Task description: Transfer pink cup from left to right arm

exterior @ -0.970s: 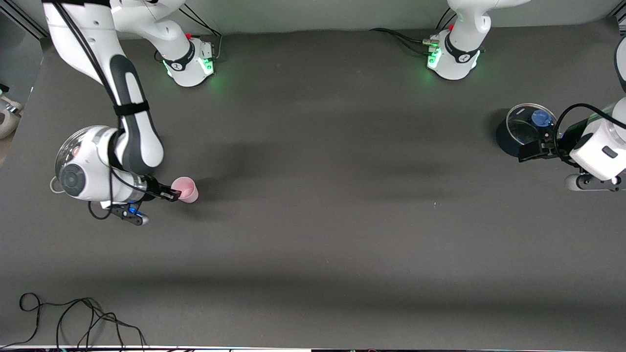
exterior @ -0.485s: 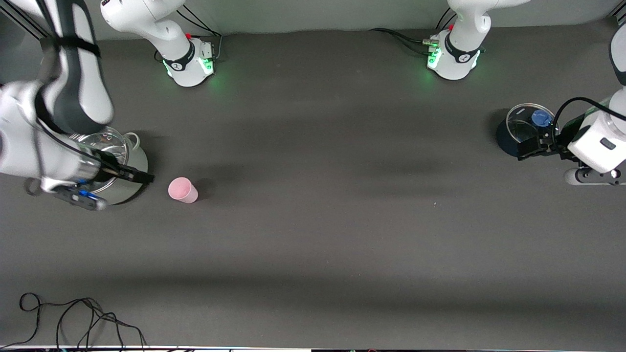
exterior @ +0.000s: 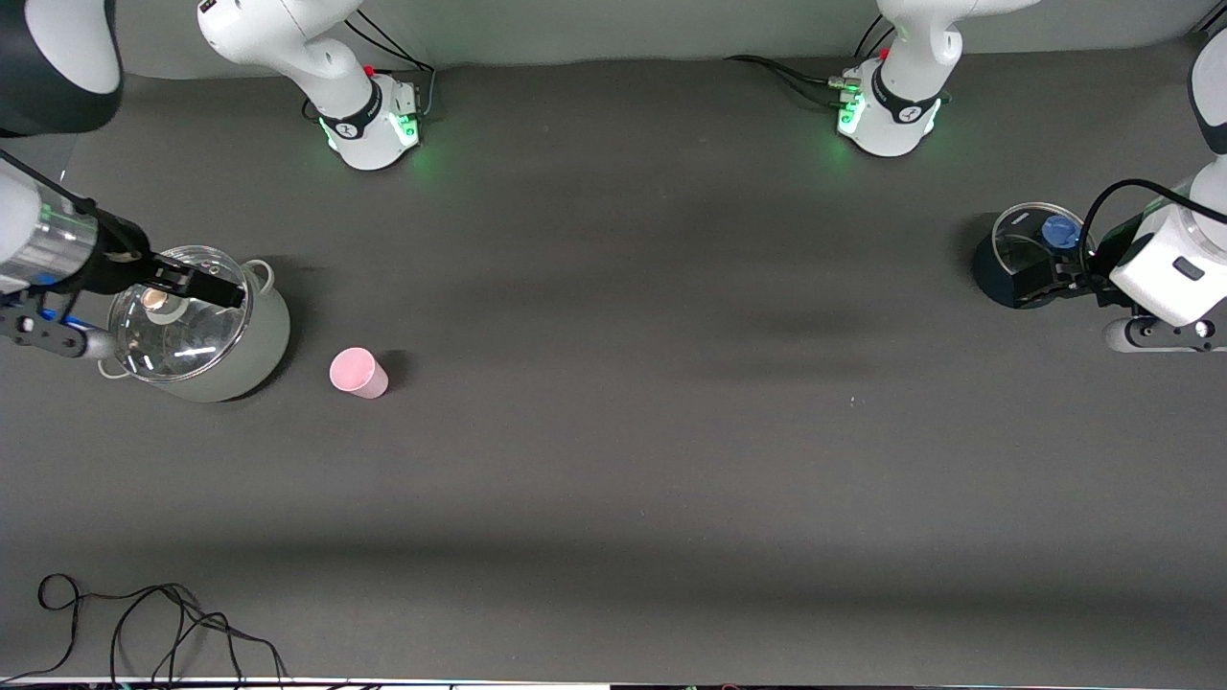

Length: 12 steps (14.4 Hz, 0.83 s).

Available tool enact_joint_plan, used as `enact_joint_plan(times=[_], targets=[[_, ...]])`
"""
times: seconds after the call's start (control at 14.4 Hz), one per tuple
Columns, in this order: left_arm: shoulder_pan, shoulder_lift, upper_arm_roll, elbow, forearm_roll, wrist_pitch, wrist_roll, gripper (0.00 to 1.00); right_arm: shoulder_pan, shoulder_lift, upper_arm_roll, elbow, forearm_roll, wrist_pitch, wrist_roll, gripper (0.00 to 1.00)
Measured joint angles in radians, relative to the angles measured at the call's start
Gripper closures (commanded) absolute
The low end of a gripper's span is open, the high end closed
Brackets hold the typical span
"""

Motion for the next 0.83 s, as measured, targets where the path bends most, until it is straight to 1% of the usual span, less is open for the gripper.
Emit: enact_joint_plan(times=[0.21, 0.28, 0.55, 0.83], targets=[[-0.003, 0.000, 0.003, 0.000, -0.002, 0.012, 0.000, 0.00, -0.008, -0.001, -0.019, 0.029, -0.001, 0.000, -0.001, 0.00], [-0.014, 0.000, 0.015, 0.000, -0.003, 0.014, 0.000, 0.00, -0.010, -0.001, -0.023, 0.031, -0.002, 0.000, -0.008, 0.00], [-0.138, 0.000, 0.142, 0.000, -0.006, 0.017, 0.001, 0.00, -0.013, -0.001, -0.024, 0.031, -0.051, 0.001, -0.130, 0.00], [-0.200, 0.000, 0.193, 0.000, -0.006, 0.017, 0.001, 0.00, -0.013, -0.001, -0.025, 0.031, -0.056, 0.007, -0.212, 0.00]])
